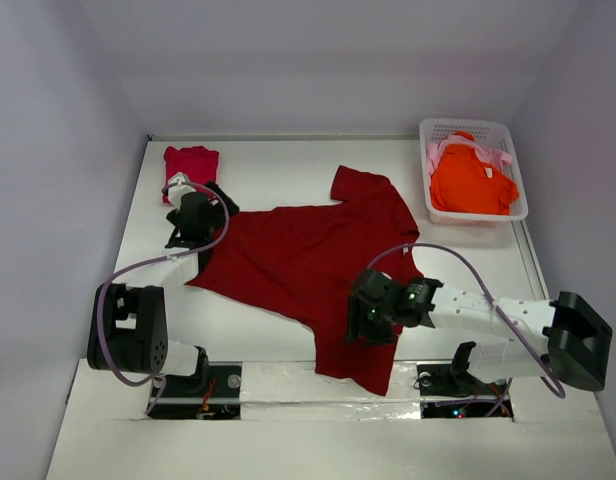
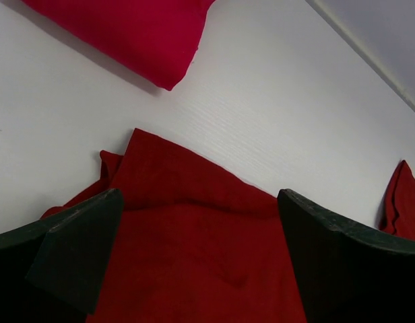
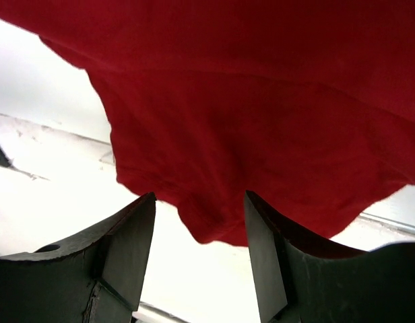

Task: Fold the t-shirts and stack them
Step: Flatten the tshirt out

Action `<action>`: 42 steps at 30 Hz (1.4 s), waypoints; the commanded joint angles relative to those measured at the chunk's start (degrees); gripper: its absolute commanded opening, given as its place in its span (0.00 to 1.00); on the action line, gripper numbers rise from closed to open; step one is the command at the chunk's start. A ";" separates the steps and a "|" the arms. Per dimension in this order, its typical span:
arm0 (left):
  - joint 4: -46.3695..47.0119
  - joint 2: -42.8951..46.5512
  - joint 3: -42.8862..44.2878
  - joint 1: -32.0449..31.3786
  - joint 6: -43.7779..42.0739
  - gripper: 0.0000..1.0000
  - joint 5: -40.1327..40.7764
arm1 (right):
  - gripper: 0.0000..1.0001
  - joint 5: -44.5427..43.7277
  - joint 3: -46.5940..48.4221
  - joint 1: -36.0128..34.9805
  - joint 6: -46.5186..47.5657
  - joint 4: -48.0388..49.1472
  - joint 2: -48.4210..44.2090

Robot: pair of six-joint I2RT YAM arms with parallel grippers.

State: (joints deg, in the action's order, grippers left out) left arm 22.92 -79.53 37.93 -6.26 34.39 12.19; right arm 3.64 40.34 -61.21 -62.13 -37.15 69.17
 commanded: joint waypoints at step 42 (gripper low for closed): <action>-15.98 21.35 -5.41 0.46 2.43 0.99 -7.00 | 0.59 -7.87 26.91 9.62 18.72 16.57 21.54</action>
State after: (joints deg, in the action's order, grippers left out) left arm 5.32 -56.88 32.58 -6.26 36.05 5.78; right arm -5.04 69.67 -51.81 -40.93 -24.32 93.25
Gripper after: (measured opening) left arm 0.990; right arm 0.595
